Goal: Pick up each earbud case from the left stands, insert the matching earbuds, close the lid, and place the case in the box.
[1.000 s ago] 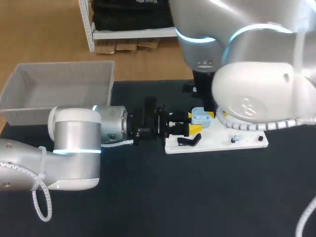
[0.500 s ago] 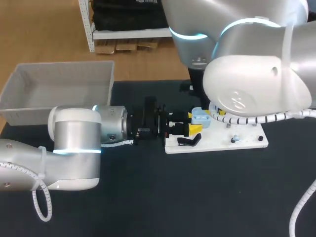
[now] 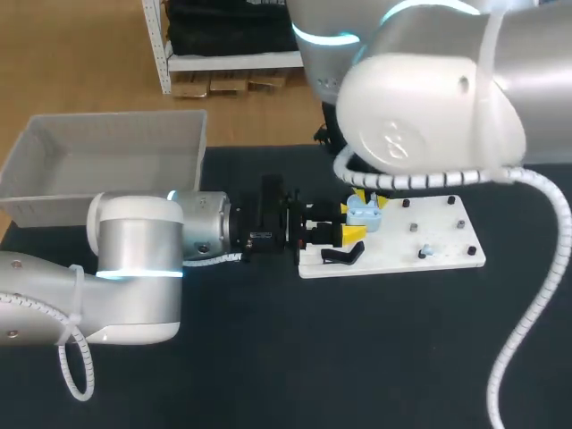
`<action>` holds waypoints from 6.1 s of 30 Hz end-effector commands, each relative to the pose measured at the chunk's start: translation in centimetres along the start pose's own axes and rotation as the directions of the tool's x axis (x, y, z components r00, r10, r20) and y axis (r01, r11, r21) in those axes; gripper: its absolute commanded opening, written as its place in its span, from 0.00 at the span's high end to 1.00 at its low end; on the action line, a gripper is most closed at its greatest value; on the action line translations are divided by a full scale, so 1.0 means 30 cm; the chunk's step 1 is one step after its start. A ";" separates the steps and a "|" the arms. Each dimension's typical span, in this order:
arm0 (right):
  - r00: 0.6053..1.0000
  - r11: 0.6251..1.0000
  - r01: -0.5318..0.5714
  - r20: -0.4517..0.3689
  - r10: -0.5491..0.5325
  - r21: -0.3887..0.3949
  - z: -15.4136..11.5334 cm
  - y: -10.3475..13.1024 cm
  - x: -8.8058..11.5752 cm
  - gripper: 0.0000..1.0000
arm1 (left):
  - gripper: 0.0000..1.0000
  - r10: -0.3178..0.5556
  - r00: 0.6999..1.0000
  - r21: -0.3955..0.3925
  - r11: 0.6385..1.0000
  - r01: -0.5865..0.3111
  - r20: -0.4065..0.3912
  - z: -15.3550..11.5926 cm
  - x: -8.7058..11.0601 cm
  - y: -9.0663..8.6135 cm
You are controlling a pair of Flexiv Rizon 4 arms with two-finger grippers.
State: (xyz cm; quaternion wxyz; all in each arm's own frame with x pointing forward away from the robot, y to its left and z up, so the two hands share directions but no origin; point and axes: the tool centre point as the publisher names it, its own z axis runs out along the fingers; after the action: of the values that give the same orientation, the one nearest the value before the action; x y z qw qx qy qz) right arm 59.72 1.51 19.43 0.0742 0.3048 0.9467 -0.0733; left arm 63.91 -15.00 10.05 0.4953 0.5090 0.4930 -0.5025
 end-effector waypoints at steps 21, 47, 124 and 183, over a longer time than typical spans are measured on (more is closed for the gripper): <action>0.996 0.997 -0.059 -0.059 0.061 0.043 0.024 0.024 -0.018 1.00 | 1.00 0.001 1.000 -0.004 1.000 -0.001 0.002 -0.001 0.001 -0.004; 0.970 0.966 -0.229 -0.062 0.237 0.118 0.076 0.046 -0.037 1.00 | 1.00 0.001 1.000 -0.004 1.000 -0.001 0.002 -0.001 0.001 -0.004; 0.965 0.956 -0.238 -0.070 0.252 0.171 0.176 0.082 -0.070 0.75 | 1.00 0.001 1.000 -0.004 1.000 -0.001 0.002 -0.001 0.001 -0.004; 0.975 0.921 0.212 0.000 -0.224 -0.326 0.336 -0.194 -0.137 0.50 | 1.00 0.017 1.000 -0.011 1.000 -0.017 -0.019 -0.114 0.019 -0.112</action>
State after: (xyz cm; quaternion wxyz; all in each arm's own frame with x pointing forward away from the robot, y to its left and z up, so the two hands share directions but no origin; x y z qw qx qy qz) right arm 60.17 -7.55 11.52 0.0964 0.1850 0.9742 0.0858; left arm 60.71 -11.62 9.49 0.4961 0.5162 0.4961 -0.4912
